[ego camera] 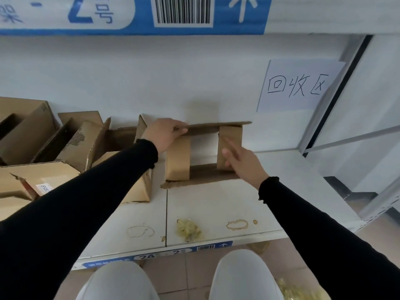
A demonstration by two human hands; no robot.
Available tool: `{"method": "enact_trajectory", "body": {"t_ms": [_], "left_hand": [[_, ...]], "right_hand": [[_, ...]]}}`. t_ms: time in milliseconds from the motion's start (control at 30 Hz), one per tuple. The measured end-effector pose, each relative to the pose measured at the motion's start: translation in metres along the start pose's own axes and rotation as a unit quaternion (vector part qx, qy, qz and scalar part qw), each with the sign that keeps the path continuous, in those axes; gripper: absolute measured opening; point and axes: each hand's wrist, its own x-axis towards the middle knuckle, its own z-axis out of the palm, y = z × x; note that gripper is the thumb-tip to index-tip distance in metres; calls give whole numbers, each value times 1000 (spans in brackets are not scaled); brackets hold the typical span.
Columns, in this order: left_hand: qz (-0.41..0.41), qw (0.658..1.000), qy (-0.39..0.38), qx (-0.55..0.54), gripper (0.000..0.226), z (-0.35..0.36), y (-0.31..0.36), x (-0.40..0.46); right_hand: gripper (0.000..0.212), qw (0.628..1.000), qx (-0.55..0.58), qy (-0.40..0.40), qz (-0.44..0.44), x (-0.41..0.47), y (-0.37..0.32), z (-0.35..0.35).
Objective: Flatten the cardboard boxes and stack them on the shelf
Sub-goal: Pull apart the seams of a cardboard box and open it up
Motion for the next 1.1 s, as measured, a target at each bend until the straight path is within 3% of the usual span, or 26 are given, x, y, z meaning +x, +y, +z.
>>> {"method": "enact_trajectory", "body": {"t_ms": [67,133,300,433,533,600,667,733,833,933,1000,1100], "left_hand": [[-12,1000,-20,-18,37,18,-6,-12],[-30,997,-19,-65,37,33,-12,-20],[-82,973,109,-185,37,65,-7,-35],[-141,936,190,-260,50,93,0,-42],[-145,924,237,-262,61,110,5,-41],[-125,935,240,-230,75,117,8,-40],[-116,951,228,-173,92,124,8,-37],[-127,962,210,-122,107,131,8,-36],[-151,968,190,-69,118,137,4,-33],[-112,975,160,-110,113,134,-5,-34],[-69,979,89,-171,110,124,-10,-37],[-30,974,-104,-200,101,102,-22,-39]], "right_hand": [[61,968,-245,-31,-42,0,0,6],[64,928,-363,-29,-74,2,0,11],[60,913,-393,29,-104,-7,-2,9],[53,953,-282,95,-54,-29,4,1],[60,986,-11,147,72,-46,26,1],[81,949,217,148,177,-46,35,0],[99,905,330,118,243,-40,31,-4],[109,883,369,99,274,-35,24,-10],[107,885,358,81,286,-30,17,-17],[88,883,350,75,304,-27,24,-23],[68,870,374,83,311,-29,30,-27],[47,854,399,93,321,-33,45,-25]]}}
